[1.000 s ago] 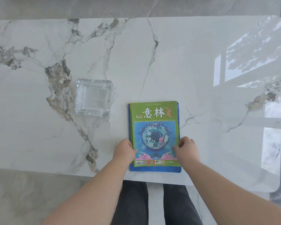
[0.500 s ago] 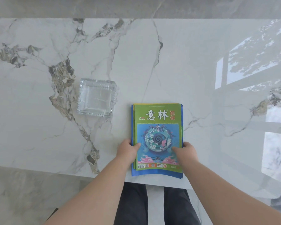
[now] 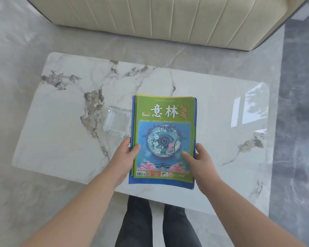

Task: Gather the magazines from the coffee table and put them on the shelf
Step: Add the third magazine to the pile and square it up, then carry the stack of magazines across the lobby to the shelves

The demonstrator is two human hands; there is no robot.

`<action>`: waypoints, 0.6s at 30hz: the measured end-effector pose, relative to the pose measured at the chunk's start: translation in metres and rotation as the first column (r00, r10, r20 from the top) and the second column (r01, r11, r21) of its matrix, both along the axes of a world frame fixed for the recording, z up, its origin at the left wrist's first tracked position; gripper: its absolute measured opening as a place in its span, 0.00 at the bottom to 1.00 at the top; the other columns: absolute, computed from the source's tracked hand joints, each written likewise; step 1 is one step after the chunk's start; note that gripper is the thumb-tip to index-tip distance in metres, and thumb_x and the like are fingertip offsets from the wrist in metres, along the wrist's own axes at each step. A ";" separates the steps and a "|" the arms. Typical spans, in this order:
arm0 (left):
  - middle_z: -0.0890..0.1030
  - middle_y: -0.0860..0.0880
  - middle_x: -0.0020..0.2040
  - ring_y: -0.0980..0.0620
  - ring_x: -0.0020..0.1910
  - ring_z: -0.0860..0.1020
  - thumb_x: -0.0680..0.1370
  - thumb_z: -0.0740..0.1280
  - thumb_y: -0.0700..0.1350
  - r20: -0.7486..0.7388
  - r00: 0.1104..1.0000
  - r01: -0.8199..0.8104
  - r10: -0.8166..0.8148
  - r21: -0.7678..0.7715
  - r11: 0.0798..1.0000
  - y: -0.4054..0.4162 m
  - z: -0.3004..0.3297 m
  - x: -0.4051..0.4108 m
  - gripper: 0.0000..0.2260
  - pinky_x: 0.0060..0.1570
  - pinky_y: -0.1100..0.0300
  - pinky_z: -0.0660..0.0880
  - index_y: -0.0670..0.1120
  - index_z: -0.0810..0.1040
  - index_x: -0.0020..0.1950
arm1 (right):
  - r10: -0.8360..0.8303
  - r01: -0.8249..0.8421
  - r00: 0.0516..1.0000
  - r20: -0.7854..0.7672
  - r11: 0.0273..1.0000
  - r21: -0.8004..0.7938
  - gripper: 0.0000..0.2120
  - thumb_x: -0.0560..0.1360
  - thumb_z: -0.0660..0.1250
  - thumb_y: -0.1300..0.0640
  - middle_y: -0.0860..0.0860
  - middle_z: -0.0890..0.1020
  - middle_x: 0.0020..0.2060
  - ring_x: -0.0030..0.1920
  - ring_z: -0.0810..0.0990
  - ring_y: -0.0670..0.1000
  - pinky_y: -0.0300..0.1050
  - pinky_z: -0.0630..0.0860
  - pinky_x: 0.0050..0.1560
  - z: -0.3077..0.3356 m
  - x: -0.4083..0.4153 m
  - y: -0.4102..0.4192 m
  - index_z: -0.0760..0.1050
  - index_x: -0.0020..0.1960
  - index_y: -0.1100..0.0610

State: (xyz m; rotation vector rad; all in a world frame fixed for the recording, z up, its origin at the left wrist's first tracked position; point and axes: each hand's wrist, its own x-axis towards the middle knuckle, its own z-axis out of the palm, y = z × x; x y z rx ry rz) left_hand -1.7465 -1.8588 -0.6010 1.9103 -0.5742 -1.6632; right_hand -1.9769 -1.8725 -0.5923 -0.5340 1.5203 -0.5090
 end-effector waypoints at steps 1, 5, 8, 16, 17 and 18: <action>0.85 0.50 0.56 0.46 0.54 0.84 0.82 0.61 0.43 -0.006 1.000 -0.016 0.016 -0.054 0.998 -0.006 0.033 0.003 0.09 0.56 0.42 0.79 0.50 0.75 0.61 | 0.024 -0.022 0.999 0.026 0.998 -0.054 0.06 0.79 0.65 0.57 0.49 0.87 0.48 0.43 0.89 0.54 0.58 0.85 0.44 0.030 0.001 -0.008 0.76 0.54 0.49; 0.85 0.47 0.55 0.43 0.55 0.84 0.82 0.62 0.44 -0.001 0.996 -0.084 0.086 -0.221 0.972 -0.014 0.159 0.022 0.07 0.56 0.39 0.79 0.50 0.76 0.58 | 0.132 -0.102 0.985 0.113 0.965 -0.242 0.05 0.82 0.59 0.53 0.49 0.85 0.53 0.49 0.87 0.54 0.61 0.83 0.49 0.144 0.016 -0.030 0.73 0.56 0.48; 0.85 0.48 0.55 0.44 0.53 0.85 0.82 0.61 0.43 0.004 0.988 -0.145 0.155 -0.335 0.931 -0.012 0.247 0.044 0.07 0.54 0.40 0.80 0.51 0.76 0.58 | 0.192 -0.129 0.970 0.150 0.928 -0.348 0.06 0.82 0.58 0.55 0.51 0.84 0.55 0.51 0.87 0.54 0.64 0.81 0.52 0.222 0.041 -0.041 0.73 0.55 0.50; 0.85 0.47 0.56 0.46 0.52 0.85 0.82 0.61 0.42 0.060 0.910 -0.296 0.410 -0.598 0.745 0.072 0.428 0.151 0.08 0.50 0.46 0.82 0.47 0.75 0.60 | 0.445 -0.237 0.867 0.225 0.765 -0.599 0.10 0.82 0.58 0.56 0.49 0.85 0.56 0.53 0.86 0.56 0.65 0.81 0.54 0.391 0.172 -0.016 0.76 0.56 0.46; 0.85 0.47 0.56 0.46 0.52 0.85 0.82 0.61 0.42 0.068 0.886 -0.322 0.458 -0.620 0.716 0.091 0.443 0.169 0.07 0.50 0.45 0.82 0.46 0.75 0.59 | 0.487 -0.255 0.841 0.237 0.742 -0.620 0.10 0.82 0.58 0.56 0.49 0.85 0.56 0.54 0.86 0.56 0.65 0.80 0.54 0.406 0.195 -0.006 0.76 0.56 0.46; 0.85 0.48 0.55 0.46 0.52 0.85 0.82 0.61 0.43 0.079 0.859 -0.344 0.505 -0.642 0.685 0.111 0.456 0.187 0.06 0.50 0.45 0.81 0.47 0.75 0.57 | 0.526 -0.270 0.814 0.246 0.718 -0.642 0.10 0.82 0.58 0.56 0.49 0.85 0.56 0.54 0.86 0.56 0.65 0.80 0.55 0.419 0.219 0.005 0.75 0.56 0.46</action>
